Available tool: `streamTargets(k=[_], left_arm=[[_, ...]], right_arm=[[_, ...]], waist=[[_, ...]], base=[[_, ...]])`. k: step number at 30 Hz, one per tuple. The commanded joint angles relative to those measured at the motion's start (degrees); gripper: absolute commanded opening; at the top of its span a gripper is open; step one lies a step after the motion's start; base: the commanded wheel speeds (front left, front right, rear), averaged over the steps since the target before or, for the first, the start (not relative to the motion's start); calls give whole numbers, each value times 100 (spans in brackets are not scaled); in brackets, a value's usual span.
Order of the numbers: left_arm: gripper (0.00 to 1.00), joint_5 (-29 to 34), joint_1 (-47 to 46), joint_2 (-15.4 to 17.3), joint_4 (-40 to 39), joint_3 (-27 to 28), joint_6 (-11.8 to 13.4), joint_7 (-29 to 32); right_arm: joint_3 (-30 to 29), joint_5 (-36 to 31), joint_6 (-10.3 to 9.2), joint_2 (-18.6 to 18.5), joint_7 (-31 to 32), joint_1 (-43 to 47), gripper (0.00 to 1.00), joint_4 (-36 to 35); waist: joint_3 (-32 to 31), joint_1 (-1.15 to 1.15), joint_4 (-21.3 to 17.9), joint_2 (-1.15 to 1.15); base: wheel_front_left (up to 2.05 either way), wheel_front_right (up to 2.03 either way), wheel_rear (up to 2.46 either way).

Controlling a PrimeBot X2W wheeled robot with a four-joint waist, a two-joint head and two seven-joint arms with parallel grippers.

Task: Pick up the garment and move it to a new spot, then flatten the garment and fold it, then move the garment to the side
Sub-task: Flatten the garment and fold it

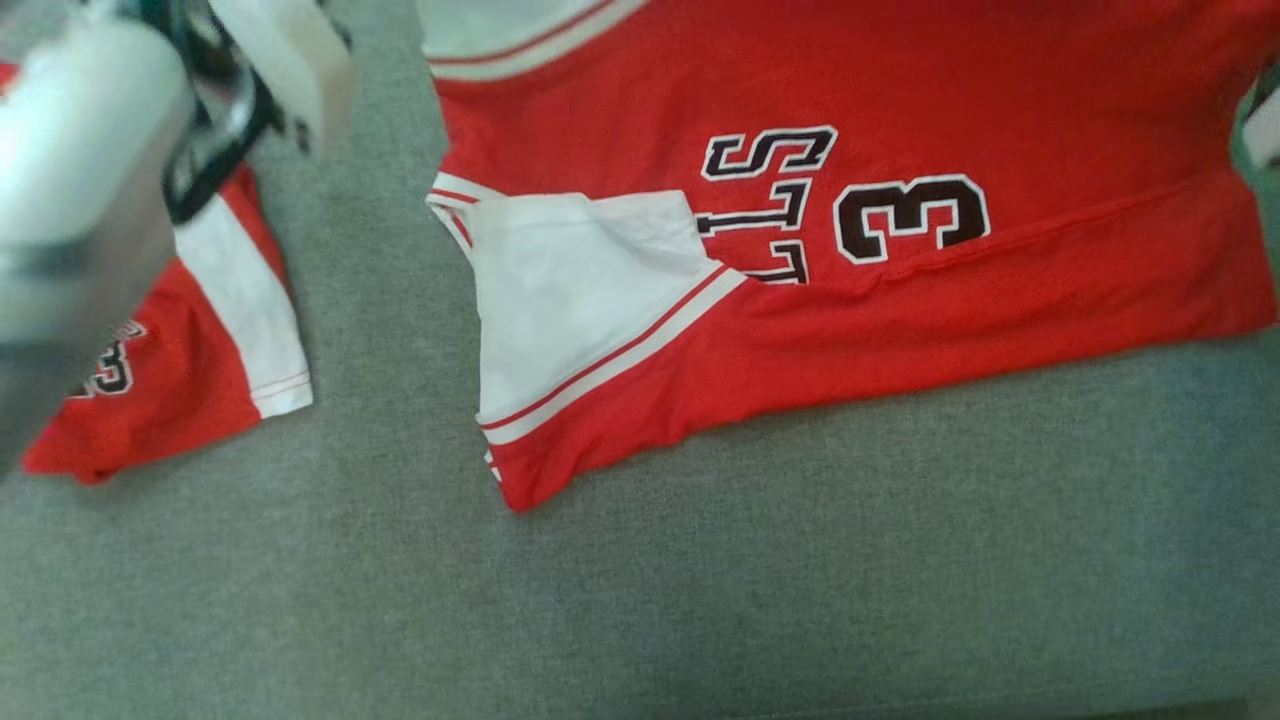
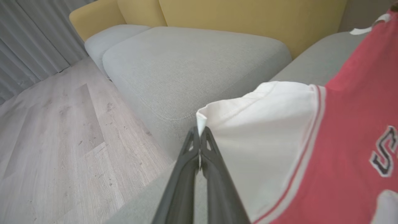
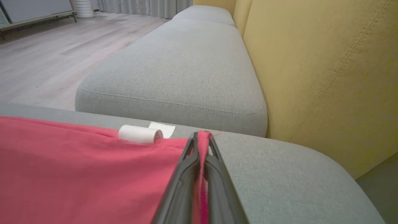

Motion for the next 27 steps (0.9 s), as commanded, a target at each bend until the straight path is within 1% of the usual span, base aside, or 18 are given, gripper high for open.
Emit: streamTargets(k=[1,3,5,11,17,22,27], left_arm=[[0,63,-165,270,-116,161,-11,-49],[0,202,-22,374,-322,67,-38,-43],[0,168,175,457,-580,30,-55,3],[0,174,717,853,-1472,-67,-48,402],[0,123,1291,1233,-2397,-129,-86,980],[0,-22,1747,1422,-3098,-149,-102,1459],[0,-6,2153,1493,-3516,-159,-122,1792]], right_arm=[[39,88,-5,-182,-55,260,0,-87],[116,258,-5,-258,6,419,0,-142],[239,398,-5,-371,80,575,0,-254],[598,917,-5,-790,397,1062,0,-653],[908,1536,-5,-1138,1072,1541,0,-878],[1068,1953,-5,-1448,1502,1788,0,-1150],[1201,2200,-5,-1657,1861,1891,0,-1391]], waist=[[-107,0,40,0],[-225,0,72,0],[-346,0,111,0],[-733,0,221,0],[-1030,0,301,0],[-1124,0,328,0],[-1179,0,308,0]], base=[[0,0,0],[0,0,0],[0,0,0],[0,0,0],[0,0,0],[0,0,0],[0,0,0]])
